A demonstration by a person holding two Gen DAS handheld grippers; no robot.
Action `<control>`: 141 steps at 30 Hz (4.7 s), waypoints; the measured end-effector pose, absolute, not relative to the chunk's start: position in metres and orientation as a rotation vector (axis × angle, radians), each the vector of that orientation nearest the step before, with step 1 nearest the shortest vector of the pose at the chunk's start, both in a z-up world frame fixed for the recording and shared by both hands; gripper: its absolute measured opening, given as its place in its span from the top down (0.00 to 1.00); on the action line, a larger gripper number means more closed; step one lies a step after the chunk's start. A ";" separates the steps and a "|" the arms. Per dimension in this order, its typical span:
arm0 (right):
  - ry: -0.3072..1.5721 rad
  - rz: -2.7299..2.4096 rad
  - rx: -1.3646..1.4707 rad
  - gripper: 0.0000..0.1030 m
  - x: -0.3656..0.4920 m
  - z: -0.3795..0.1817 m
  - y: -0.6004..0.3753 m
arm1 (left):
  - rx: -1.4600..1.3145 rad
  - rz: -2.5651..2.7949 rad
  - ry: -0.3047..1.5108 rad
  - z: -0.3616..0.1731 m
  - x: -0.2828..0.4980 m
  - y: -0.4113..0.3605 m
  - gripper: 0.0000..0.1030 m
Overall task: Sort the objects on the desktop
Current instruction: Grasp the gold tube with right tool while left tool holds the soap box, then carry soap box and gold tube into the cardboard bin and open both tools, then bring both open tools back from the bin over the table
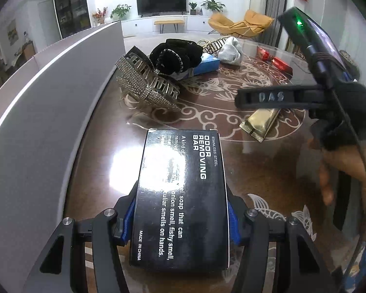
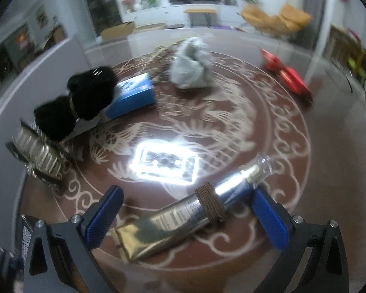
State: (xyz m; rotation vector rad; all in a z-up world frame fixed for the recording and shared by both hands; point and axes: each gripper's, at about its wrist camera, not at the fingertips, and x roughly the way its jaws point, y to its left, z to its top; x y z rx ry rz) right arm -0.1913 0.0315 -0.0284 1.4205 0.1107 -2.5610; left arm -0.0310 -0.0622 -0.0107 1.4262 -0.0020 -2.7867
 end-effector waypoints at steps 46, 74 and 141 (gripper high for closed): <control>0.044 -2.445 1.325 0.71 -0.152 -0.008 0.077 | 1.397 -2.825 0.047 0.000 -0.021 -0.070 0.44; 0.038 -2.307 1.046 0.71 -0.089 0.108 0.068 | 1.075 -2.986 0.280 0.116 0.031 -0.116 0.44; 0.216 -2.699 1.370 0.00 -0.136 -0.023 0.180 | 1.431 -2.885 0.078 0.057 -0.020 -0.036 0.03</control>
